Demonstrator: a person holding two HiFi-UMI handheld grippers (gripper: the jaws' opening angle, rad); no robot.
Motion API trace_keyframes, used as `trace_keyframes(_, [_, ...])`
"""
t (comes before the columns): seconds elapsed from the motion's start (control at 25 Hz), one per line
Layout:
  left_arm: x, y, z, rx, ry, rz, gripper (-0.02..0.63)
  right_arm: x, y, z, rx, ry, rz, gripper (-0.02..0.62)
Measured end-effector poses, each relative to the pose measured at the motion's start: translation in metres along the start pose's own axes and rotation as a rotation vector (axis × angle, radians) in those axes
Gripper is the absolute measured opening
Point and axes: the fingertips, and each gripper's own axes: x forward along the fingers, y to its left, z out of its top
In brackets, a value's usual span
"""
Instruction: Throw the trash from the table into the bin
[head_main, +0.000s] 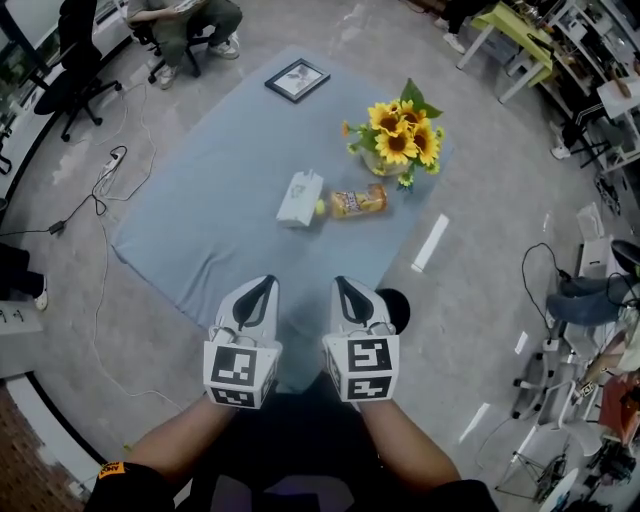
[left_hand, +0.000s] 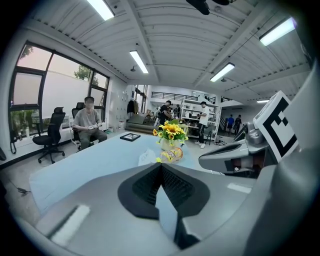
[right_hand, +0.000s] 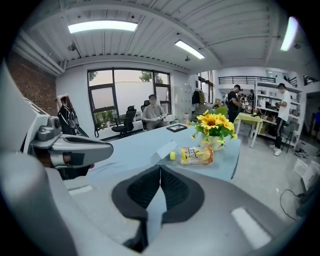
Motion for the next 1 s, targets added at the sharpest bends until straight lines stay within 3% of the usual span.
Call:
trace_keyframes(0.68, [0.032,0.043,0.002,0.015,0.006,0.015,0.008,0.058,0.018,0.006,0.006,0.047,0.026,0.005])
trace_keyframes(1.0, [0.046,0.053,0.001,0.023,0.017,0.016,0.008,0.079,0.022,0.0,0.06,0.077,0.062,0.032])
